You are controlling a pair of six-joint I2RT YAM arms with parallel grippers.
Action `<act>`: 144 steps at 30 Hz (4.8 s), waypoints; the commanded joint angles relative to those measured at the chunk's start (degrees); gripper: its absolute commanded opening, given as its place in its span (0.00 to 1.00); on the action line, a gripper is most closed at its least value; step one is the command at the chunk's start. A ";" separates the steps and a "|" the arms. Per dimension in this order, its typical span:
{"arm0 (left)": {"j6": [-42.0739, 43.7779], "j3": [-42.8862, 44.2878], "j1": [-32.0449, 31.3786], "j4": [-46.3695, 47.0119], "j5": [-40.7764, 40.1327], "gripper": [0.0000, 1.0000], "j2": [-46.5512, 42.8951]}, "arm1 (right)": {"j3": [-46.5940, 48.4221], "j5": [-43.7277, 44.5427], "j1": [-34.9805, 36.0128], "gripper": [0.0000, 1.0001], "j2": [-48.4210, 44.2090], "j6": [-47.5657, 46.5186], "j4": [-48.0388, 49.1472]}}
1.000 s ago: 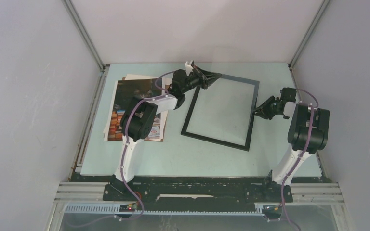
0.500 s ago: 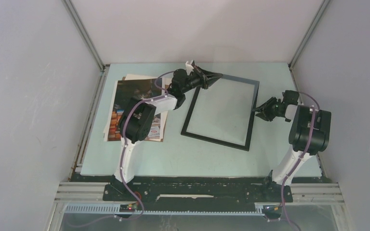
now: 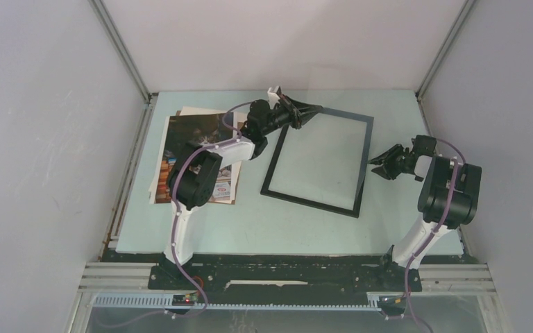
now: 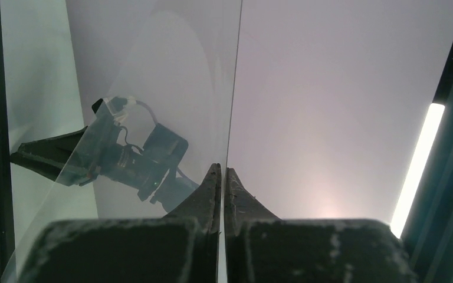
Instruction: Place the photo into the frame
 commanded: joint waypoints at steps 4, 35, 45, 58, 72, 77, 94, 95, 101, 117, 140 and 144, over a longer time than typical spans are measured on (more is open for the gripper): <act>0.72 -2.83 -1.90 1.91 -1.96 0.00 -4.81 | -0.81 -0.65 -0.21 0.47 -2.99 -0.22 0.34; 8.18 -0.52 2.70 2.71 3.50 0.00 2.09 | -1.50 0.39 -0.03 0.46 -2.49 0.07 2.38; 9.02 1.44 2.70 4.89 6.09 0.00 3.72 | -1.51 0.52 0.06 0.47 -1.80 0.14 2.76; 9.56 5.07 3.20 2.44 7.44 0.00 6.23 | -1.51 0.45 -0.03 0.46 -1.96 0.16 2.93; 9.71 8.85 4.03 1.22 10.03 0.00 9.51 | -1.51 0.19 0.15 0.46 -1.36 0.40 3.68; 9.58 9.70 4.06 1.15 10.22 0.00 10.34 | -1.46 0.23 0.15 0.46 -1.33 0.39 3.70; 10.05 12.00 5.40 0.08 11.83 0.00 12.98 | -1.51 -0.07 0.12 0.46 -0.80 0.80 5.46; 10.10 11.90 5.46 0.10 11.76 0.00 13.04 | -1.51 -0.07 0.14 0.46 -0.86 0.80 5.46; 10.13 11.51 5.92 0.19 11.70 0.00 13.26 | -1.51 -0.07 0.15 0.46 -0.64 0.89 5.63; 9.31 8.94 6.57 3.24 10.88 0.00 12.91 | -1.47 -0.12 0.23 0.46 -0.34 0.91 5.92; 6.86 10.46 4.40 6.90 12.58 0.00 13.17 | -1.51 -0.36 0.32 0.46 -0.20 1.10 6.21; 6.58 8.74 4.15 8.41 12.14 0.00 11.67 | -1.51 -0.34 0.32 0.46 -0.21 1.07 6.17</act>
